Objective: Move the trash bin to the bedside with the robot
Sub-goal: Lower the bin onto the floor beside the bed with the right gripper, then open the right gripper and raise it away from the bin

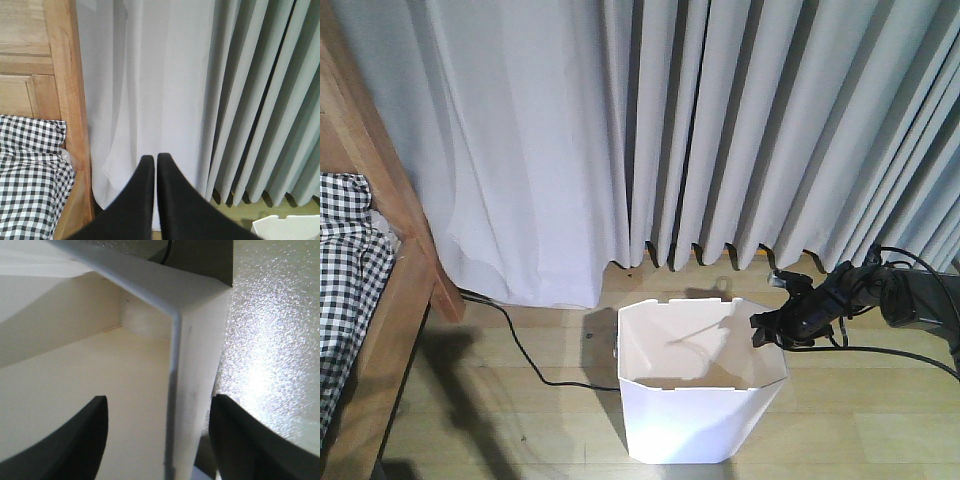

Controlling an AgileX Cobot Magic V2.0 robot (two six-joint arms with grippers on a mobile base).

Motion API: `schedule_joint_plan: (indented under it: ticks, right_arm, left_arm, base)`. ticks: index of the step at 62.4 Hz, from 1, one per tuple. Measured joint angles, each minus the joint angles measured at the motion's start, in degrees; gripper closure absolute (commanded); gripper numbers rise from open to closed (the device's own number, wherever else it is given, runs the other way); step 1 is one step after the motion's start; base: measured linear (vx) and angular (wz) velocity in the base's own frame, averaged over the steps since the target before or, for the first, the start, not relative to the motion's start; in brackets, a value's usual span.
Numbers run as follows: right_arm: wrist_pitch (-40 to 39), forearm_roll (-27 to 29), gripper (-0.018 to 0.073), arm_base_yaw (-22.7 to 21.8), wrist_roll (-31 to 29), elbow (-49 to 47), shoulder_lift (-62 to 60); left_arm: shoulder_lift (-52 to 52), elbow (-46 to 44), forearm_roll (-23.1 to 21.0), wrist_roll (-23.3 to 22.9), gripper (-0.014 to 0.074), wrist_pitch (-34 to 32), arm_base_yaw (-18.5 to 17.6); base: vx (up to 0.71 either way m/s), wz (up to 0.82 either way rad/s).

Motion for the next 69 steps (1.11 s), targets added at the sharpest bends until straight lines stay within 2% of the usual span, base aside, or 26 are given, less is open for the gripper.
schedule_joint_plan:
  ticks: [14,21,33,43,52,69]
  right_arm:
    - [0.66,-1.23,0.0122,-0.24,2.06,0.48,-1.28]
    - [-1.21,-1.36,0.0122,-0.48,2.27,4.65,-4.19]
    - [-11.55,2.46,0.0122,-0.48,-0.66,21.99,-14.07]
    - [-20.48,5.30,0.0122,-0.48,-7.34,36.41,-26.38]
    - [-23.08,5.76,0.0122,-0.48,-12.42,47.56,-38.84]
    - [-25.32,4.65,0.0122,-0.48,-13.70,62.70,-64.26]
  left_arm:
    - [0.00,0.00,0.00,0.00,0.0602,0.00,0.00]
    - [0.00,0.00,0.00,0.00,0.0602,0.00,0.00]
    - [0.00,0.00,0.00,0.00,0.0602,0.00,0.00]
    - [0.00,0.00,0.00,0.00,0.0602,0.00,0.00]
    - [0.00,0.00,0.00,0.00,0.0602,0.00,0.00]
    - [0.00,0.00,0.00,0.00,0.0602,0.00,0.00]
  base:
    - [0.00,0.00]
    - [0.00,0.00]
    - [0.00,0.00]
    - [0.00,0.00]
    - [0.00,0.00]
    - [0.00,0.00]
